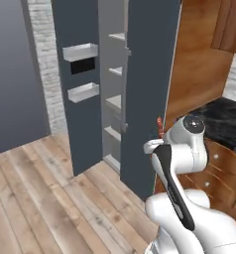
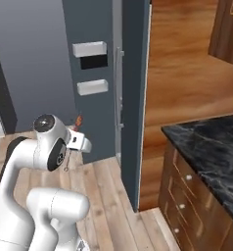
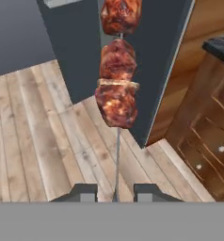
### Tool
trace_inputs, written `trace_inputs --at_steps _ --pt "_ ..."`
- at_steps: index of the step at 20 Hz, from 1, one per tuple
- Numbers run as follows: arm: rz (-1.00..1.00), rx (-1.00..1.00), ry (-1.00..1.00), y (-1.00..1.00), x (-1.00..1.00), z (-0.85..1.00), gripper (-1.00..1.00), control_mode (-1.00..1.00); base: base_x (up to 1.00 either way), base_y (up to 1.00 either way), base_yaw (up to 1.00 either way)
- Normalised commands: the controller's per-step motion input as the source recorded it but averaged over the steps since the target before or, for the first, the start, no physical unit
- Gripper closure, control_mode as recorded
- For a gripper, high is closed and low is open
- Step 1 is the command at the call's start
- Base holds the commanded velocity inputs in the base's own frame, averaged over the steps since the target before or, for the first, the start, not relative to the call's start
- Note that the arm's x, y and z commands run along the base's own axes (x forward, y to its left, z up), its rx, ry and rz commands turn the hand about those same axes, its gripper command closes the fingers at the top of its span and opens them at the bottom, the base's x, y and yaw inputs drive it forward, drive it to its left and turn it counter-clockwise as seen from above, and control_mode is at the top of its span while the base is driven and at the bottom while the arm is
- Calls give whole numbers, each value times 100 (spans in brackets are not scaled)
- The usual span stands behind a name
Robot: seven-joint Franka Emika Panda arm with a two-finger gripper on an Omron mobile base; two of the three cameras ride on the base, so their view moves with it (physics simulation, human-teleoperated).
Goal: Store the kebab skewer in the freezer for long-term storage. Close the freezer door after placing the cooked food.
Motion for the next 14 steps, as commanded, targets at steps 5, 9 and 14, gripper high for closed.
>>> trace_inputs --at_steps 5,9,14 --pt "0 0 0 0 0 0 100 100 66 98 -2" --pt "0 0 0 0 0 0 100 100 81 100 -13" --pt "0 0 0 0 0 0 100 100 72 86 -31"
